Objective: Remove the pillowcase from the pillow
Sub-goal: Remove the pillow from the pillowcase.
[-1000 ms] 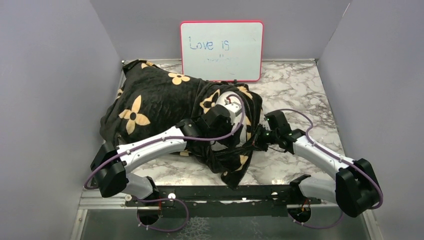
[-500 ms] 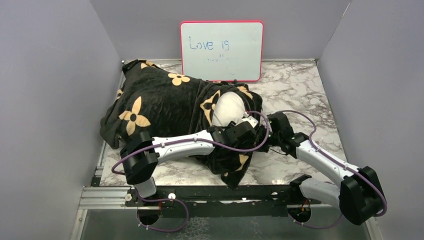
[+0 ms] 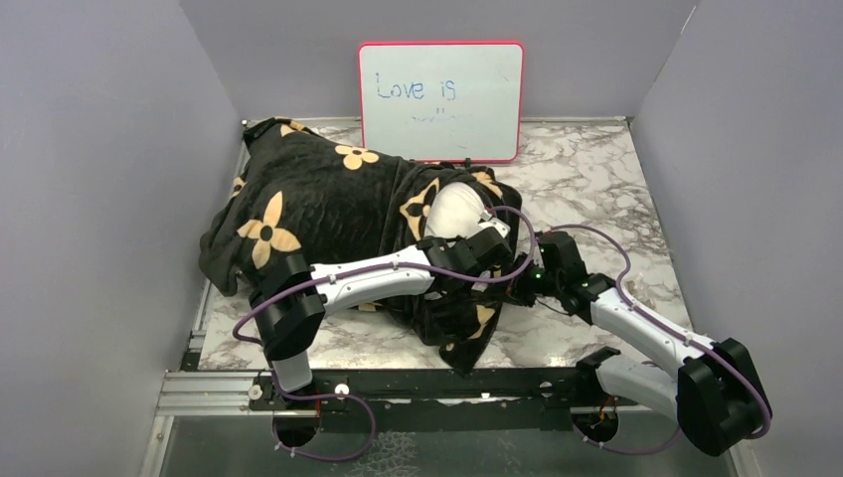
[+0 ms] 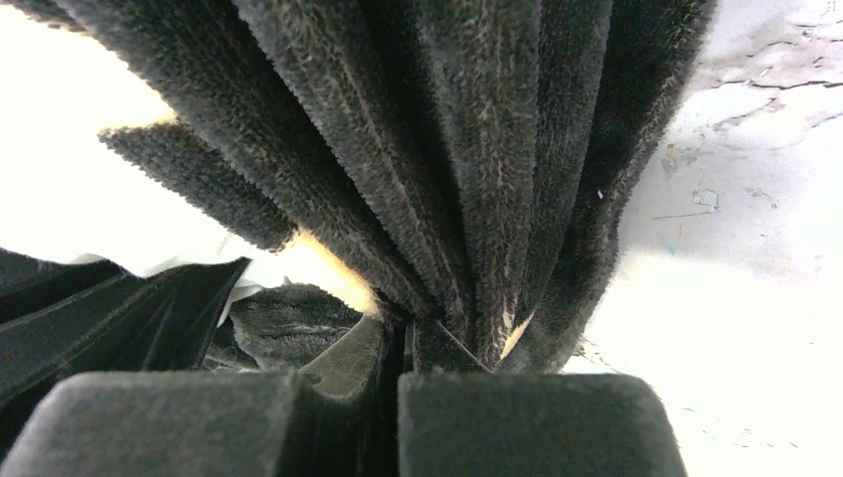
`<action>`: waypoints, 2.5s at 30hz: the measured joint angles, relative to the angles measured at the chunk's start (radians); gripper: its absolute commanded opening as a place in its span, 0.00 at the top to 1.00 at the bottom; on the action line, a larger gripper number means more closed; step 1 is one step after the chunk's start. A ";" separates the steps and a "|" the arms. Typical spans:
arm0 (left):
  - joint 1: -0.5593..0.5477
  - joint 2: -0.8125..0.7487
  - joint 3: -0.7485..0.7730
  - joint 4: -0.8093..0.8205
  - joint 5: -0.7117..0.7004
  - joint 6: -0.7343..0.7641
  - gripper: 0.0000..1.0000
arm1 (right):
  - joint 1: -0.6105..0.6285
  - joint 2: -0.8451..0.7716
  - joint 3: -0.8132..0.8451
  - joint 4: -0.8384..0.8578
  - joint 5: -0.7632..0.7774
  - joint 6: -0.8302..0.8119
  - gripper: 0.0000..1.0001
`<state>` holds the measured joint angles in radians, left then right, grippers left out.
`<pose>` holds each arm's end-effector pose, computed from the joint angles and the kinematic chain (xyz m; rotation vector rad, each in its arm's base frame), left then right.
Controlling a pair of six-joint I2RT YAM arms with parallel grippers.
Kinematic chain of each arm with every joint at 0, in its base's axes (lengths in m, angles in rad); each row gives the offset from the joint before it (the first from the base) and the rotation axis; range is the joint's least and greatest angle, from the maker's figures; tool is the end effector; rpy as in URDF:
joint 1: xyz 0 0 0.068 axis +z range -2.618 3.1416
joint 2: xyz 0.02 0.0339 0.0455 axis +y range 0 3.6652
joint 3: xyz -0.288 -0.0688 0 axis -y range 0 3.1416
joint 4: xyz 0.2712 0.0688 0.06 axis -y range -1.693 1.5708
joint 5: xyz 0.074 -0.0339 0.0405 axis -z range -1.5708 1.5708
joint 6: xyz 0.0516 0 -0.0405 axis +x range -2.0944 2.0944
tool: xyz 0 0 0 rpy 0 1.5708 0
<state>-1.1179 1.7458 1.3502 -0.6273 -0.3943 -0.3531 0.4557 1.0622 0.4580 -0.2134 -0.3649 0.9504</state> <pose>0.1959 -0.3572 0.2441 0.7954 2.3503 -0.1002 0.1900 0.1136 0.1712 0.4531 2.5702 1.0319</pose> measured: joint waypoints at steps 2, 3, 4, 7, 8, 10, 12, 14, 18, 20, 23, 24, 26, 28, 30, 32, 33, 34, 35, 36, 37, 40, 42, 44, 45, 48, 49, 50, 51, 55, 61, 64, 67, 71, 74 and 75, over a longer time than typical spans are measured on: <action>0.009 0.000 0.000 0.001 0.021 -0.001 1.00 | 0.000 -0.005 -0.009 0.010 -0.001 0.000 1.00; 0.014 0.000 0.002 0.001 0.031 -0.002 1.00 | -0.001 -0.005 -0.011 0.013 -0.002 0.001 1.00; 0.024 -0.001 0.007 -0.002 0.049 -0.003 1.00 | -0.002 -0.005 -0.011 0.015 -0.004 0.002 1.00; 0.065 -0.005 0.034 -0.014 0.125 -0.007 1.00 | -0.006 0.002 -0.012 0.030 -0.030 0.007 1.00; 0.077 -0.006 0.041 -0.017 0.140 -0.007 1.00 | -0.006 0.006 -0.012 0.037 -0.038 0.007 1.00; 0.120 -0.012 0.071 -0.037 0.196 -0.007 1.00 | -0.008 0.016 -0.007 0.050 -0.052 0.002 1.00; 0.158 -0.019 0.098 -0.052 0.249 -0.008 1.00 | -0.010 0.018 0.008 0.049 -0.051 -0.010 1.00; 0.185 -0.028 0.108 -0.055 0.280 -0.011 1.00 | -0.011 0.018 0.034 0.034 -0.047 -0.027 1.00; 0.209 -0.043 0.113 -0.047 0.318 -0.033 0.93 | -0.011 0.013 0.084 -0.023 -0.043 -0.064 1.00; 0.212 -0.047 0.103 -0.032 0.350 -0.040 0.66 | -0.011 0.007 0.101 -0.053 -0.043 -0.080 1.00; 0.217 -0.061 0.059 0.008 0.391 -0.037 0.34 | -0.011 0.006 0.122 -0.102 -0.043 -0.099 1.00; 0.214 -0.064 0.045 0.029 0.399 -0.040 0.30 | -0.011 0.009 0.127 -0.118 -0.043 -0.106 1.00; 0.183 -0.068 0.006 0.074 0.404 -0.020 0.25 | -0.011 0.018 0.135 -0.139 -0.044 -0.114 1.00; 0.150 -0.068 -0.021 0.099 0.377 -0.011 0.22 | -0.011 0.028 0.142 -0.156 -0.044 -0.115 1.00; 0.113 -0.067 -0.047 0.115 0.332 -0.006 0.22 | -0.010 0.033 0.142 -0.171 -0.044 -0.114 1.00; 0.093 -0.065 -0.065 0.129 0.289 -0.006 0.26 | -0.010 0.034 0.142 -0.180 -0.044 -0.114 1.00; 0.088 -0.062 -0.071 0.134 0.266 -0.010 0.30 | -0.010 0.034 0.142 -0.180 -0.044 -0.114 1.00; 0.084 -0.054 -0.072 0.136 0.234 -0.019 0.33 | -0.010 0.034 0.142 -0.180 -0.044 -0.114 1.00; 0.082 -0.046 -0.072 0.139 0.211 -0.027 0.35 | -0.010 0.034 0.142 -0.180 -0.044 -0.114 1.00; 0.080 -0.038 -0.071 0.139 0.184 -0.036 0.36 | -0.011 0.034 0.142 -0.180 -0.044 -0.114 1.00; 0.078 -0.027 -0.066 0.137 0.156 -0.044 0.40 | -0.011 0.032 0.141 -0.180 -0.044 -0.114 1.00; 0.069 0.026 -0.021 0.110 0.074 -0.079 0.67 | -0.011 0.019 0.131 -0.173 -0.045 -0.114 1.00; 0.063 0.063 0.010 0.093 0.029 -0.088 0.99 | -0.011 0.003 0.120 -0.171 -0.045 -0.114 1.00; 0.059 0.102 0.045 0.072 -0.012 -0.097 1.00 | -0.011 -0.012 0.113 -0.171 -0.045 -0.114 1.00; 0.058 0.114 0.056 0.064 -0.021 -0.093 1.00 | -0.011 -0.023 0.109 -0.171 -0.044 -0.114 1.00; 0.055 0.134 0.106 0.021 -0.035 -0.087 1.00 | -0.012 -0.048 0.100 -0.170 -0.037 -0.113 1.00; 0.056 0.134 0.127 -0.001 -0.032 -0.079 1.00 | -0.012 -0.056 0.091 -0.163 -0.037 -0.112 1.00; 0.056 0.134 0.142 -0.011 -0.032 -0.074 1.00 | -0.012 -0.061 0.082 -0.151 -0.037 -0.109 1.00; 0.062 0.134 0.166 -0.030 -0.022 -0.065 1.00 | -0.013 -0.064 0.067 -0.130 -0.038 -0.106 1.00; 0.133 0.134 0.278 -0.108 0.086 -0.051 1.00 | -0.017 -0.061 -0.042 0.038 -0.049 -0.077 1.00; 0.205 0.132 0.306 -0.140 0.212 -0.058 1.00 | -0.023 -0.006 -0.070 0.161 -0.074 -0.062 0.92; 0.210 0.124 0.306 -0.138 0.232 -0.073 1.00 | -0.023 0.005 -0.016 0.098 -0.073 -0.087 0.77; 0.219 0.113 0.306 -0.128 0.235 -0.084 1.00 | -0.023 0.010 0.064 0.020 -0.085 -0.114 0.60; 0.222 0.083 0.286 -0.096 0.230 -0.097 1.00 | -0.023 0.010 0.159 -0.041 -0.135 -0.112 0.37; 0.219 0.068 0.263 -0.062 0.217 -0.109 1.00 | -0.021 0.010 0.224 -0.092 -0.160 -0.077 0.29; 0.217 0.067 0.254 -0.047 0.208 -0.116 1.00 | -0.020 0.011 0.238 -0.101 -0.168 -0.055 0.28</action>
<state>-0.9012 1.8126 1.6043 -0.6743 -0.1864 -0.4690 0.4355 1.0729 0.6960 -0.3149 -0.5327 0.8959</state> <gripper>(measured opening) 0.050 0.684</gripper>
